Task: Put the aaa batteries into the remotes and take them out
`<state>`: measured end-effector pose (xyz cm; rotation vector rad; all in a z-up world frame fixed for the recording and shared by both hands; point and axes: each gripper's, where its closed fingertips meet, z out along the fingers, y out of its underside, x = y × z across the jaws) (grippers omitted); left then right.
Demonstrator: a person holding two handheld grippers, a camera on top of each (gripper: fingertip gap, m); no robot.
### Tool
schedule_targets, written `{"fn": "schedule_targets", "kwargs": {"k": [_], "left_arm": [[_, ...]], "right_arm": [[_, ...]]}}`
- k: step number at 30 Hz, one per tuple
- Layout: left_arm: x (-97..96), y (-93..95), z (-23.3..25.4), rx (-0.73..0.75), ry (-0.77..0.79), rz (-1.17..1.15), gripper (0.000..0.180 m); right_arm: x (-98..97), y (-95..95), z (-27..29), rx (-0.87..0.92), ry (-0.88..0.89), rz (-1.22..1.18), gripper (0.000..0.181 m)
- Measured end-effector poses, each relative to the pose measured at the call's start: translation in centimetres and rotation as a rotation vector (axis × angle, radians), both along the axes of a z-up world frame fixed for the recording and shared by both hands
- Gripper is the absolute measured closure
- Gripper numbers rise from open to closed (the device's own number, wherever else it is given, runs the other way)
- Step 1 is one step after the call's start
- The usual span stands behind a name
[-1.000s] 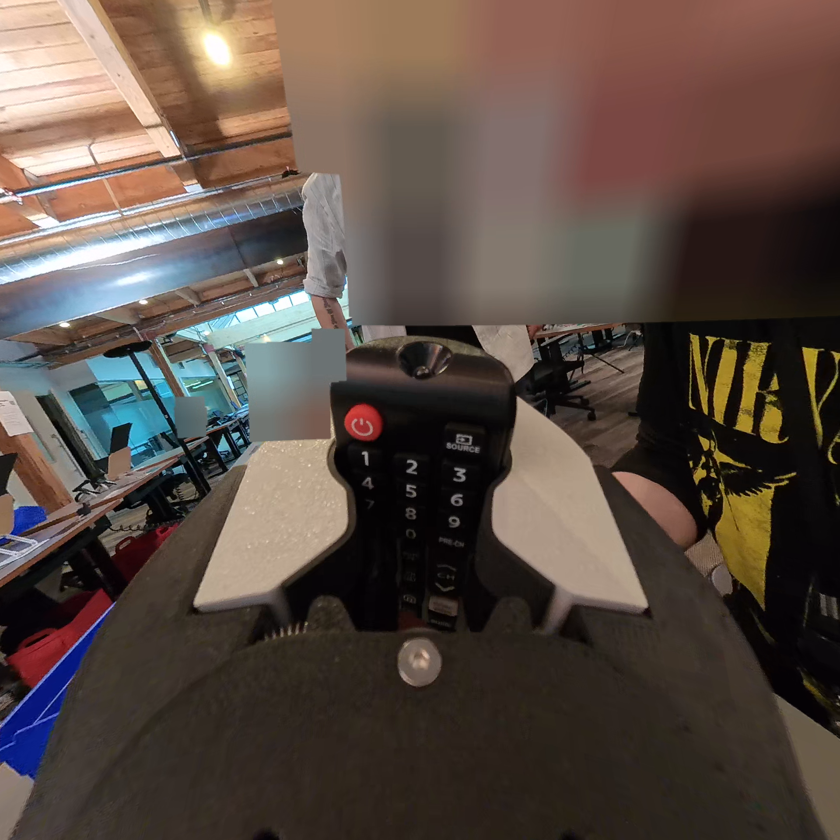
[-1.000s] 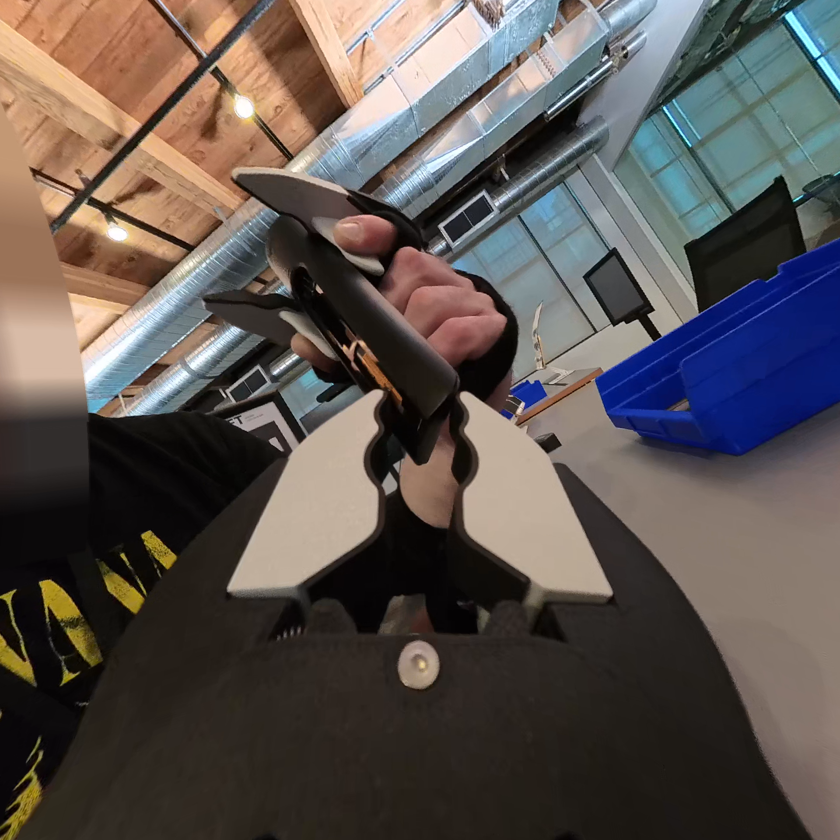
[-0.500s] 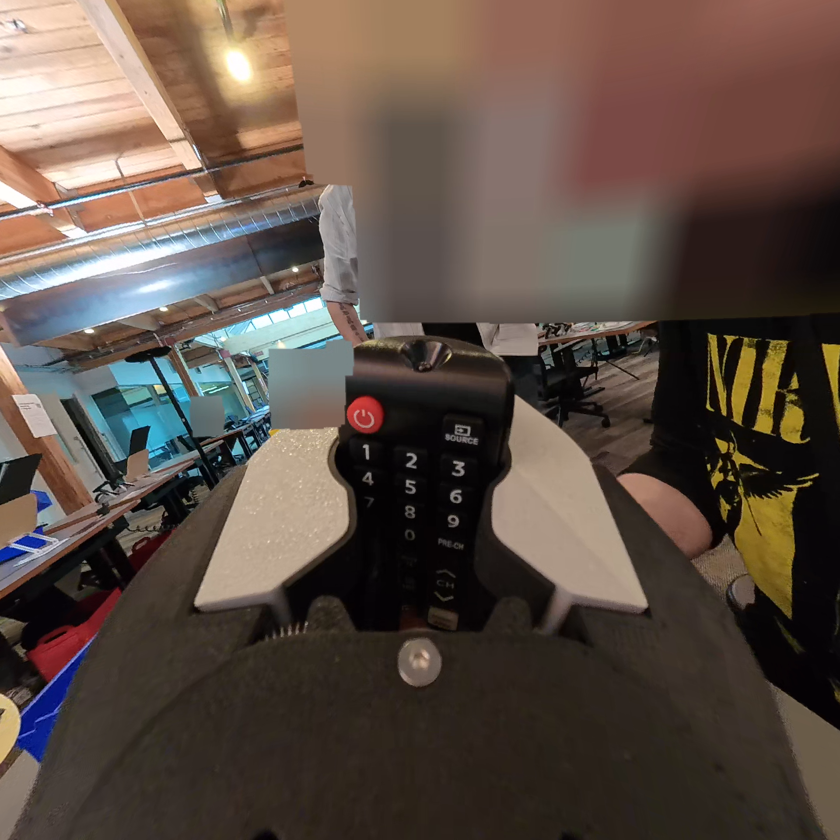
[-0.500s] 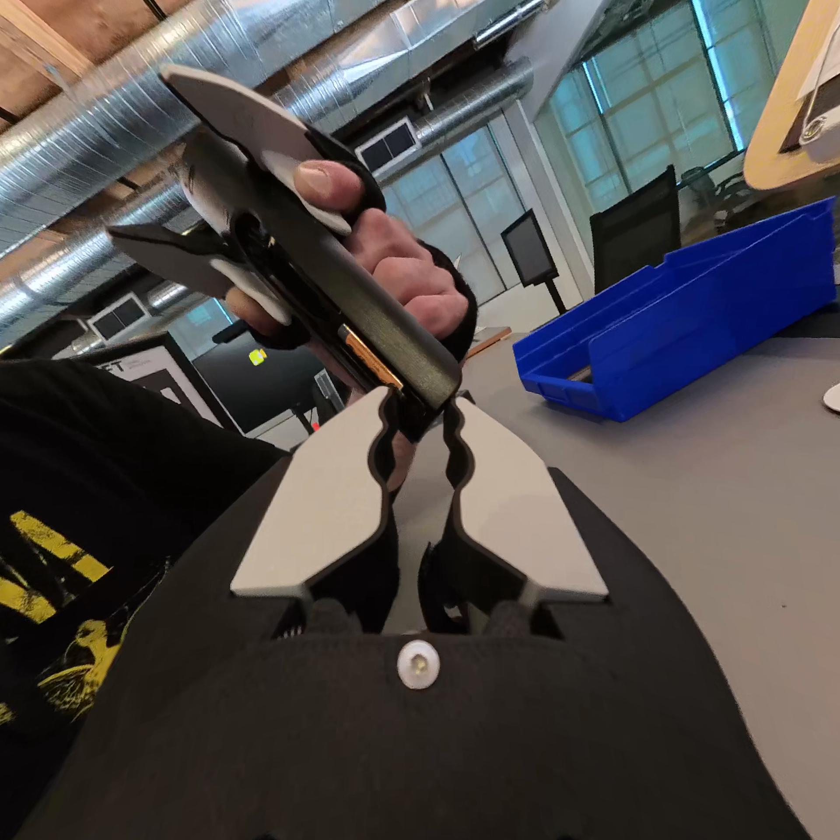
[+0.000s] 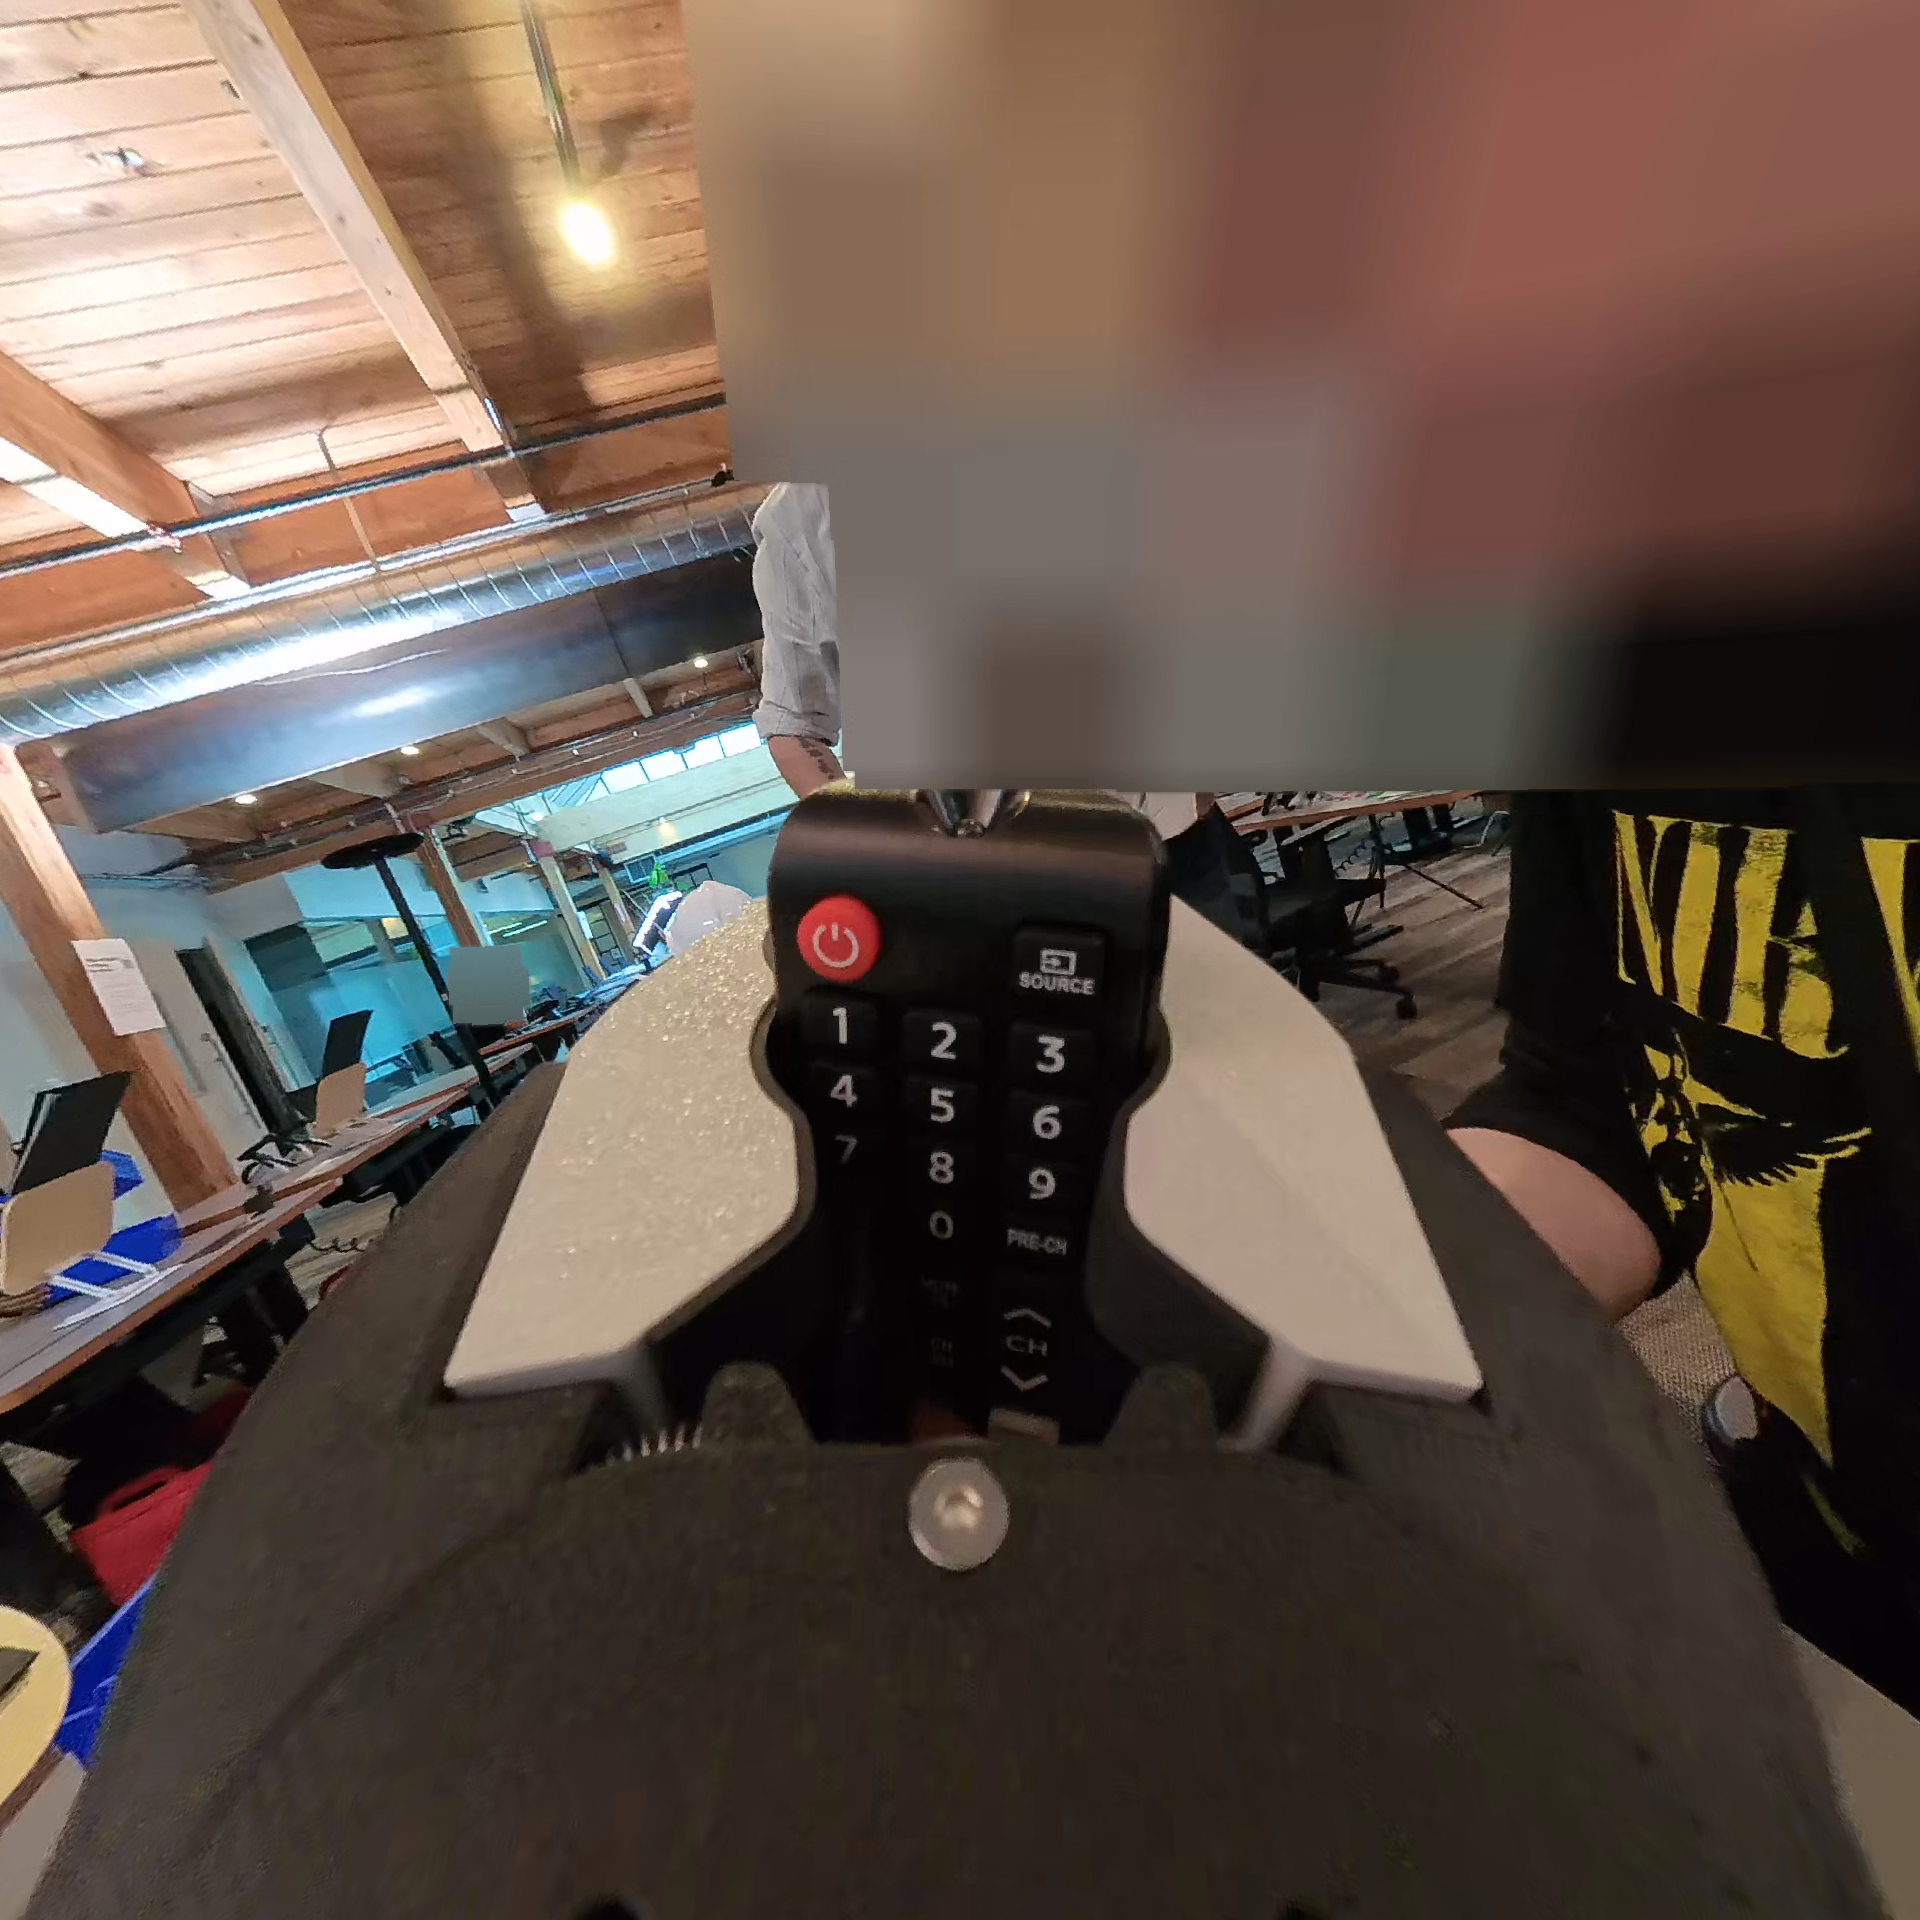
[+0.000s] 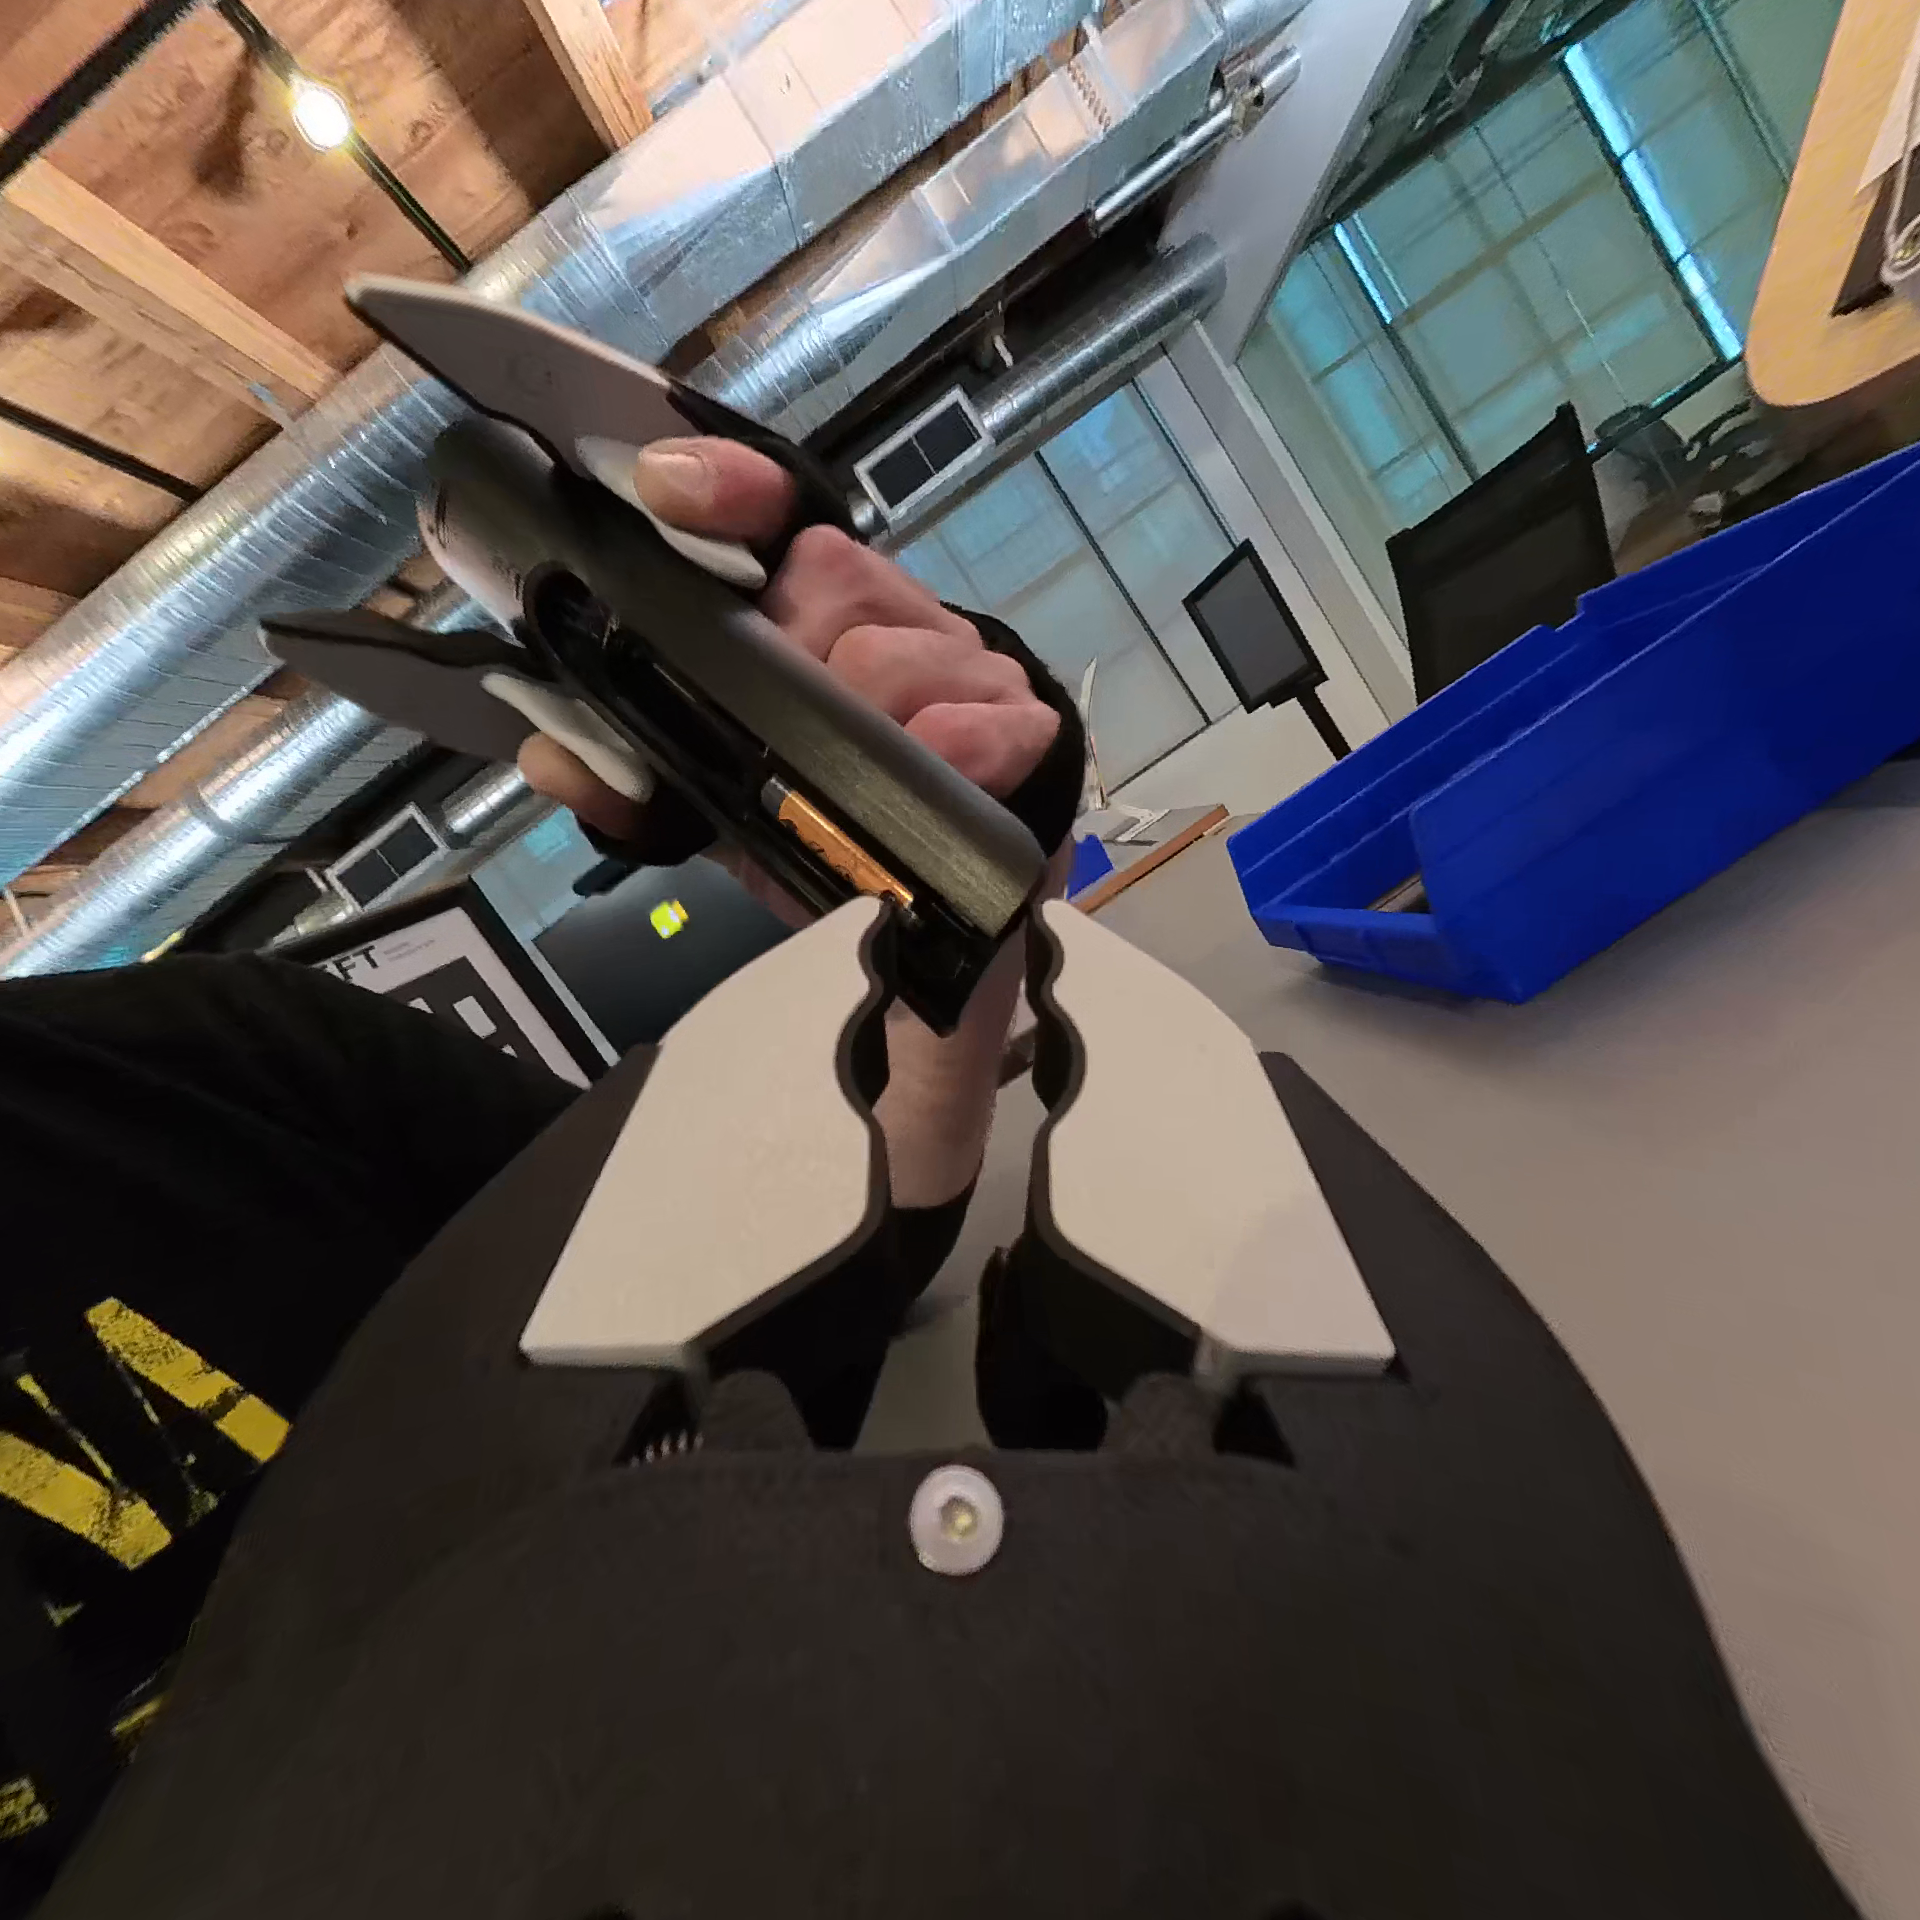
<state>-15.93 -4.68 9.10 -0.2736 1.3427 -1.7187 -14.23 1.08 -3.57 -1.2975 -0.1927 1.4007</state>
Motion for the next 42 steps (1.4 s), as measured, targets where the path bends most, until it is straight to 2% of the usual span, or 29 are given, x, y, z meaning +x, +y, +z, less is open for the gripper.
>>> {"fn": "schedule_targets", "kwargs": {"k": [5,16,21,26,28,34,35,36,37,40,42], "left_arm": [[0.1,-0.3,0.1,-0.01,-0.002,-0.001,0.121],[0.6,1.0,0.0,-0.07,-0.003,0.028,0.121],[-0.6,2.5,1.3,-0.178,-0.05,-0.019,0.121],[-0.6,1.7,1.1,-0.149,-0.051,-0.039,0.12],[-1.0,1.6,1.4,-0.152,-0.067,-0.053,0.118],[-0.5,0.9,0.8,-0.105,-0.046,-0.032,0.121],[-0.3,0.9,0.6,-0.093,-0.044,-0.016,0.121],[-0.1,1.1,0.6,-0.08,-0.034,0.011,0.121],[0.1,0.9,0.3,-0.052,-0.02,0.029,0.121],[-0.2,1.1,0.7,-0.067,-0.04,0.024,0.121],[0.1,1.9,0.6,-0.092,-0.037,0.049,0.121]], "right_arm": [[-0.2,-0.2,-0.1,0.022,0.029,0.007,0.161],[0.3,0.4,-0.7,0.016,-0.181,-0.112,0.161],[0.3,0.2,0.7,0.012,-0.032,-0.044,0.152],[-0.7,0.1,1.8,0.004,0.023,-0.018,0.137],[-0.5,-0.2,2.0,0.023,0.039,-0.005,0.146],[-0.3,-0.2,1.1,0.014,-0.002,-0.026,0.148],[0.0,0.0,0.5,-0.002,-0.015,-0.039,0.152],[0.5,0.1,0.0,0.008,-0.055,-0.1,0.166],[0.3,0.3,-0.6,-0.005,-0.122,-0.121,0.168],[0.4,0.4,-0.1,0.017,-0.141,-0.127,0.168],[0.6,0.8,-0.3,-0.018,-0.095,-0.123,0.168]]}}
